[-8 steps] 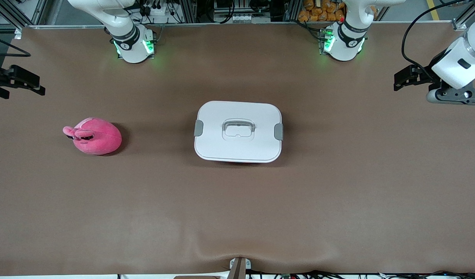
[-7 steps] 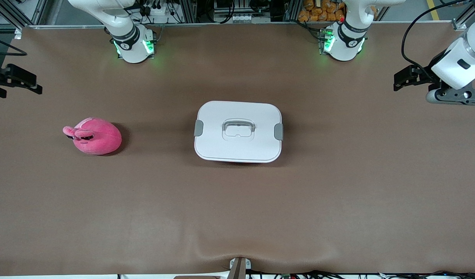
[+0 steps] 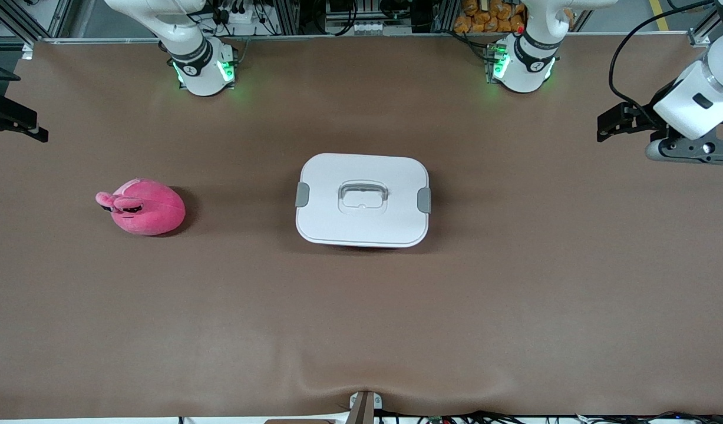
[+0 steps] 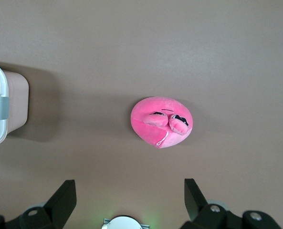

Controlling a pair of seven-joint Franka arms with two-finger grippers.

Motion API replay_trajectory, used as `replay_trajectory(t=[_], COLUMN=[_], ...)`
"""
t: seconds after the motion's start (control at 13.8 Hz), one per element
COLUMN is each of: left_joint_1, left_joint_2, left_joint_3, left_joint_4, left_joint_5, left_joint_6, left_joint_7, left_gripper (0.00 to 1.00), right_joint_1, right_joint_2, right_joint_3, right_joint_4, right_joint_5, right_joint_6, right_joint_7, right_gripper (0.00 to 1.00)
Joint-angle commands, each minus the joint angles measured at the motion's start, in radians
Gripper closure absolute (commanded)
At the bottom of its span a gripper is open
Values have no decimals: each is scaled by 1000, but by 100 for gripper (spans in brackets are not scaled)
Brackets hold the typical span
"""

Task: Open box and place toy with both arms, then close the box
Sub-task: 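Move the left gripper toward the white lid handle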

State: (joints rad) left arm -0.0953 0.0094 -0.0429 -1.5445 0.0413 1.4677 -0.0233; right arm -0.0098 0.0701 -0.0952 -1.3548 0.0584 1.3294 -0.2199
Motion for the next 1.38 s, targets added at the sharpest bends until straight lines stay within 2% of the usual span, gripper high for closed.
replay_trajectory(t=[0.0, 0.58, 0.73, 0.94, 1.31], left_joint_1=[-24, -266, -326, -427, -584], left_joint_2=[63, 156, 175, 211, 309], left_joint_3=[-17, -29, -29, -31, -31], left_joint_4=[80, 84, 83, 83, 83], left_joint_5=[-8, -11, -12, -12, -11], left_joint_6=[-14, -3, 35, 92, 227], left_joint_7=[-17, -461, -562, -731, -1018], left_gripper=[0, 0, 0, 0, 0], right_joint_1=[-16, -21, -15, -12, -19], right_joint_2=[-10, -15, -21, -88, -85], right_joint_3=[6, 8, 11, 15, 14], right_joint_4=[-1, -7, -13, -117, -118], right_joint_5=[17, 37, 37, 35, 37], right_joint_6=[2, 10, 19, 72, 70], right_joint_7=[-7, -9, -9, -7, -7], right_gripper=[0, 0, 0, 0, 0])
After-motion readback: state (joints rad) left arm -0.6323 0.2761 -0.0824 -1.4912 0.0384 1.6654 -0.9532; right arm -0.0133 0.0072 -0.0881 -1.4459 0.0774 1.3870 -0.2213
